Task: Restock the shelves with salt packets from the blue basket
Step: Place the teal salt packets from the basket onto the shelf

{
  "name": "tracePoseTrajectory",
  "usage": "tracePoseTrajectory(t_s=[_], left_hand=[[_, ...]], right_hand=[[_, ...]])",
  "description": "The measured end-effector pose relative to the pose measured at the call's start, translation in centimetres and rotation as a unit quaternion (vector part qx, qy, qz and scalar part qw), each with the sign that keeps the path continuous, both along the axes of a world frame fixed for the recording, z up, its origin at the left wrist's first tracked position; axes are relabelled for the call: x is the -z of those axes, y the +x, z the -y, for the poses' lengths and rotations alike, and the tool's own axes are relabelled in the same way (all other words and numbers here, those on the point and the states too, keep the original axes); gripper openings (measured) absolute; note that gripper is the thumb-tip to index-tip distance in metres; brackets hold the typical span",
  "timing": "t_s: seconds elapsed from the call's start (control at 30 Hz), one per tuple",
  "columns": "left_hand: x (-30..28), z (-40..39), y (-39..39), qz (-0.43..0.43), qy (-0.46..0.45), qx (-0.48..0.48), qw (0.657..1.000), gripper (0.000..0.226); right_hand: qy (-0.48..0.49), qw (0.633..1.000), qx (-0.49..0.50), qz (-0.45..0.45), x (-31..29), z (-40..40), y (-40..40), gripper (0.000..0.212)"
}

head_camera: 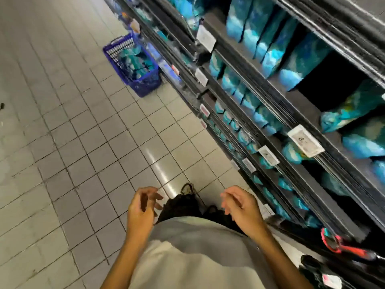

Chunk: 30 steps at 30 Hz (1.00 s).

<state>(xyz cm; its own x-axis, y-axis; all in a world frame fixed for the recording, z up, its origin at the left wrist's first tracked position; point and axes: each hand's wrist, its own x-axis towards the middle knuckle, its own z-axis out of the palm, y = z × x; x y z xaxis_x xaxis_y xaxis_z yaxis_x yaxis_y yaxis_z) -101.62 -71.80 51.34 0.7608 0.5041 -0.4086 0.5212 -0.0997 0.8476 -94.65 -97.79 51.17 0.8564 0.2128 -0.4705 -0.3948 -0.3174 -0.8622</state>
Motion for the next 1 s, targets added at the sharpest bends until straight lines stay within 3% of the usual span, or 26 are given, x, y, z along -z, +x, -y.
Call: tracePoseTrajectory(t_s=[0.07, 0.23, 0.47, 0.67, 1.0], left_hand=[[0.4, -1.6, -1.4, -0.03, 0.01, -0.044, 0.999, 0.041], [2.4, -5.5, -2.7, -0.08, -0.011, -0.139, 0.987, 0.025], [4.7, -14.3, 1.2, -0.102, -0.045, -0.226, 0.968, 0.019], [5.3, -22.2, 10.0, -0.117, -0.102, -0.152, 0.976, 0.024], [4.6, -32.3, 29.2, -0.117, -0.137, -0.034, 0.983, 0.025]], right_hand=[[-0.002, 0.999, -0.039, -0.005, 0.3, -2.8, 1.9, 0.021], [0.0, 0.996, -0.094, 0.002, 0.5, -10.4, 8.8, 0.024], [-0.02, 0.987, -0.162, 0.003, 2.7, -22.9, 16.4, 0.02], [-0.064, 0.988, -0.14, -0.024, 4.0, -28.5, 23.1, 0.02], [-0.126, 0.99, -0.013, -0.056, 5.3, -31.0, 34.4, 0.014]])
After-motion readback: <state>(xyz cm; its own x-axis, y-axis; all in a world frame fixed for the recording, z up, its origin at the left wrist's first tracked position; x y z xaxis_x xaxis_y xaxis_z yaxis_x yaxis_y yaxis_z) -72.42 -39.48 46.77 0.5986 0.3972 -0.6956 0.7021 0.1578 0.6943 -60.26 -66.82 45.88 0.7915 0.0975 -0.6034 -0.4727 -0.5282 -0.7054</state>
